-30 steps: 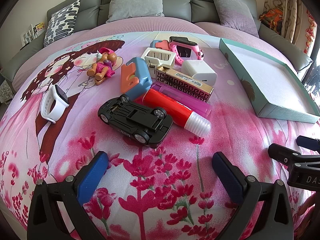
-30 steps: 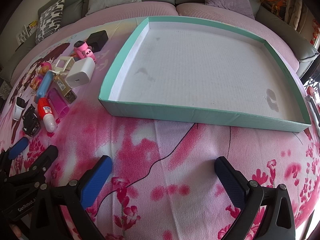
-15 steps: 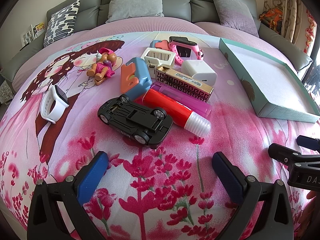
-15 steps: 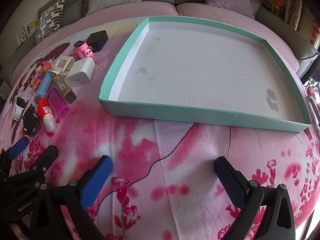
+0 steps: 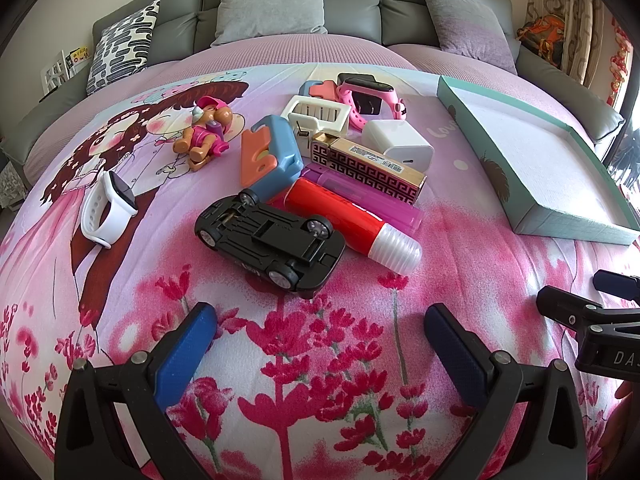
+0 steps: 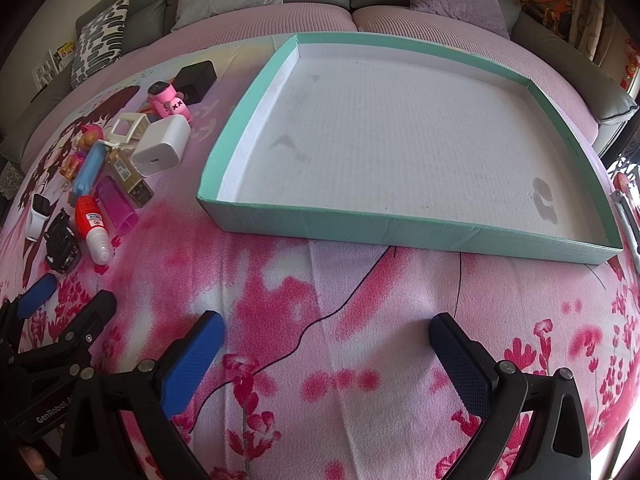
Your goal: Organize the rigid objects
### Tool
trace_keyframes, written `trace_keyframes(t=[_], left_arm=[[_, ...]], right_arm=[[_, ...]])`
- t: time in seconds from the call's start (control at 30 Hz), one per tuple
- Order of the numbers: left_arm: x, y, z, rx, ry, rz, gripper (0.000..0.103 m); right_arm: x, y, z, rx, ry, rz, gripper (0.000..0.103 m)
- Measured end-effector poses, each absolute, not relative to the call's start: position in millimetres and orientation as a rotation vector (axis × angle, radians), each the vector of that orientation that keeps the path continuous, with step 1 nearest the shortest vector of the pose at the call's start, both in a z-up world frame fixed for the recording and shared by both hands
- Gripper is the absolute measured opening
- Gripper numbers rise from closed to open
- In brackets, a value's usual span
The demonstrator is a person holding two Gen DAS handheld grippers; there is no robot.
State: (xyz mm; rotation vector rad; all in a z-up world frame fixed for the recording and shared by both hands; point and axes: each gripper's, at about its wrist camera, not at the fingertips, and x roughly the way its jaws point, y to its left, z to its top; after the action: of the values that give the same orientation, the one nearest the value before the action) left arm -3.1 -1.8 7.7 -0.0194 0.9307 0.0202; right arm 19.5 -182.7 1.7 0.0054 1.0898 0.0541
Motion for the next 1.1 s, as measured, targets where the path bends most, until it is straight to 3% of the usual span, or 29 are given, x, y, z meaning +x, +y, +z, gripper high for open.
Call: trace_keyframes(t=[0.43,0.83,0.93,1.1], left_arm=[[-2,11,22,-0.062,0.947,-0.033,0.103],[22,106,65,-0.158,0.889,0.190,0.103],[30,124,61,-0.177,0.906,0.223,0.103],[40,139,49,-0.205,0.927,0.228,0.102]], right_arm=[[11,-197,21,0.085,0.997,0.090,0.103],[20,-143,67,0.069,0.874,0.275,0.103],[25,-118,64,0.045,0.883,0.329,0.097],[34,-83,48,-0.012,0.945,0.409,0.078]])
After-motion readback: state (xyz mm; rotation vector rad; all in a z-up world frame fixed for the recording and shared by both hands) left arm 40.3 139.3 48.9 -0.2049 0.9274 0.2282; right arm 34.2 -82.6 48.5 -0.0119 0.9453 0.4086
